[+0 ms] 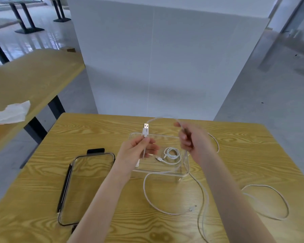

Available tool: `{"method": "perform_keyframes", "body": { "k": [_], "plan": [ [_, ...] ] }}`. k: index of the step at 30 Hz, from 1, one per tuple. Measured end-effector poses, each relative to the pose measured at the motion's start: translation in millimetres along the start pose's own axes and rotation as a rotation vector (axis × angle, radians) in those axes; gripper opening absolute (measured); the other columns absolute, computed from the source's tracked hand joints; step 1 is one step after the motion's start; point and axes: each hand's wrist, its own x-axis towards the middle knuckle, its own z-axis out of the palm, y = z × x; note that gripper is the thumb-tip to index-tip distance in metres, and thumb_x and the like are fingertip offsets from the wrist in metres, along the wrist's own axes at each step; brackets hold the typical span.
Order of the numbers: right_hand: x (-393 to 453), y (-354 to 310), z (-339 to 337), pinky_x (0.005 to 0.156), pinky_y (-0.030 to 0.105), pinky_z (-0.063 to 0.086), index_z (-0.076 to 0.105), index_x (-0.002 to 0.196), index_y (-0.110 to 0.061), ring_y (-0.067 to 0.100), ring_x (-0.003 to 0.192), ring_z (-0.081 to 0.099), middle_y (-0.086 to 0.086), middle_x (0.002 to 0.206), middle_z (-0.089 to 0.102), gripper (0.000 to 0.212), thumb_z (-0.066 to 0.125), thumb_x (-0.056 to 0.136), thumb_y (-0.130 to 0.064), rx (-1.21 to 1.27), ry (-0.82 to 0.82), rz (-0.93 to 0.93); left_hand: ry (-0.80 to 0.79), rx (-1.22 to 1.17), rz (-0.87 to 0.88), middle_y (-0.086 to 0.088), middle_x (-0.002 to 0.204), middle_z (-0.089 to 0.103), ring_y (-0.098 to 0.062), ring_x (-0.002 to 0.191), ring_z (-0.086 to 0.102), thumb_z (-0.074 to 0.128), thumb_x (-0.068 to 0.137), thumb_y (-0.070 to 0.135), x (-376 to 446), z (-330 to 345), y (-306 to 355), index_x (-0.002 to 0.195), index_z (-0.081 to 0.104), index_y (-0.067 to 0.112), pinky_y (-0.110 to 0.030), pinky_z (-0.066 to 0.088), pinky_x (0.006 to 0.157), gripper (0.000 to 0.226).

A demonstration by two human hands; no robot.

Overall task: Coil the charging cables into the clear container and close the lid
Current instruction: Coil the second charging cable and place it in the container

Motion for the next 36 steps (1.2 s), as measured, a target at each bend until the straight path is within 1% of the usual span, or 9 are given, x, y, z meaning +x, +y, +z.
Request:
{"method": "perform_keyframes", "body": {
  "k": [8, 11, 13, 16, 18, 21, 23, 27, 36],
  "plan": [
    [5.5, 71.3, -27.4, 0.061, 0.025, 0.044, 0.064, 0.075, -0.009, 0.014, 0.057, 0.053, 0.003, 0.061, 0.061, 0.023, 0.046, 0.089, -0.011, -0.827, -0.284, 0.291, 0.026, 0.012, -0.11, -0.011, 0.086, 0.074, -0.012, 0.069, 0.069, 0.046, 0.096, 0.017, -0.6, 0.3, -16.9, 0.095, 0.068, 0.004, -0.022, 0.053, 0.067, 0.025],
    [4.9, 86.2, -33.2, 0.063, 0.024, 0.039, 0.059, 0.079, -0.002, 0.02, 0.071, 0.046, 0.008, 0.066, 0.049, 0.027, 0.036, 0.093, -0.002, -1.286, -0.372, 0.274, 0.009, -0.045, -0.139, -0.015, 0.087, 0.073, -0.015, 0.07, 0.07, 0.046, 0.095, 0.014, -0.8, -0.5, -20.0, 0.099, 0.066, 0.001, -0.024, 0.057, 0.067, 0.023],
    [3.0, 87.6, -31.5, 0.065, 0.024, 0.038, 0.054, 0.084, -0.005, 0.023, 0.08, 0.049, 0.008, 0.08, 0.051, 0.023, 0.033, 0.092, -0.002, -1.279, -0.223, 0.252, -0.023, -0.1, -0.168, -0.016, 0.088, 0.073, -0.017, 0.07, 0.071, 0.046, 0.095, 0.012, -0.8, -0.8, -20.4, 0.103, 0.063, -0.001, -0.025, 0.058, 0.067, 0.022],
    [-1.4, 75.8, -20.4, 0.104, 0.031, 0.032, 0.041, 0.134, -0.01, 0.022, 0.134, 0.032, 0.006, 0.142, 0.041, 0.047, 0.039, 0.088, 0.001, -1.25, -0.083, -0.11, -0.098, -0.219, -0.187, -0.016, 0.087, 0.074, -0.02, 0.075, 0.072, 0.046, 0.095, 0.01, -1.5, 2.8, -17.0, 0.106, 0.061, -0.002, -0.026, 0.058, 0.065, 0.023],
    [-10.2, 64.3, -5.1, 0.101, 0.019, 0.033, 0.054, 0.123, -0.021, 0.011, 0.129, 0.038, -0.002, 0.135, 0.048, 0.048, 0.044, 0.084, 0.005, -0.999, -0.193, -0.289, -0.143, -0.301, -0.176, -0.015, 0.087, 0.074, -0.021, 0.077, 0.072, 0.045, 0.095, 0.009, -2.0, 6.1, -12.5, 0.106, 0.062, -0.003, -0.025, 0.057, 0.065, 0.024],
    [-31.0, 50.7, 15.9, 0.065, 0.004, 0.038, 0.056, 0.07, -0.021, 0.004, 0.08, 0.051, -0.009, 0.079, 0.055, 0.025, 0.048, 0.083, -0.001, -0.595, -0.367, -0.024, -0.147, -0.393, -0.159, -0.015, 0.087, 0.074, -0.021, 0.076, 0.072, 0.045, 0.094, 0.009, 0.2, 9.5, -6.5, 0.108, 0.06, -0.006, -0.025, 0.058, 0.065, 0.025],
    [-34.9, 59.3, 17.6, 0.075, 0.009, 0.039, 0.061, 0.062, -0.025, 0.0, 0.086, 0.056, -0.016, 0.076, 0.061, 0.024, 0.052, 0.08, -0.014, -0.548, -0.517, 0.095, -0.128, -0.45, -0.166, -0.016, 0.085, 0.073, -0.02, 0.074, 0.072, 0.044, 0.094, 0.008, 1.1, 10.1, -4.6, 0.11, 0.059, -0.007, -0.025, 0.058, 0.063, 0.026],
    [-31.5, 87.8, 13.2, 0.107, 0.04, 0.035, 0.071, 0.096, -0.029, 0.007, 0.105, 0.062, -0.001, 0.099, 0.073, 0.029, 0.043, 0.093, -0.036, -0.644, -0.679, 0.081, -0.127, -0.561, -0.178, -0.015, 0.083, 0.073, -0.019, 0.071, 0.072, 0.043, 0.094, 0.008, 1.4, 6.1, -3.5, 0.104, 0.061, -0.004, -0.026, 0.058, 0.062, 0.024],
    [-6.6, 100.6, 0.0, 0.105, 0.022, 0.033, 0.06, 0.124, -0.028, 0.002, 0.126, 0.045, -0.014, 0.134, 0.055, 0.051, 0.036, 0.09, -0.058, -0.824, -0.729, 0.163, -0.199, -0.57, -0.168, -0.019, 0.086, 0.074, -0.021, 0.066, 0.072, 0.036, 0.097, 0.015, -3.1, 11.5, 1.0, 0.078, 0.054, 0.006, -0.026, 0.058, 0.057, 0.028]
  ]
}}
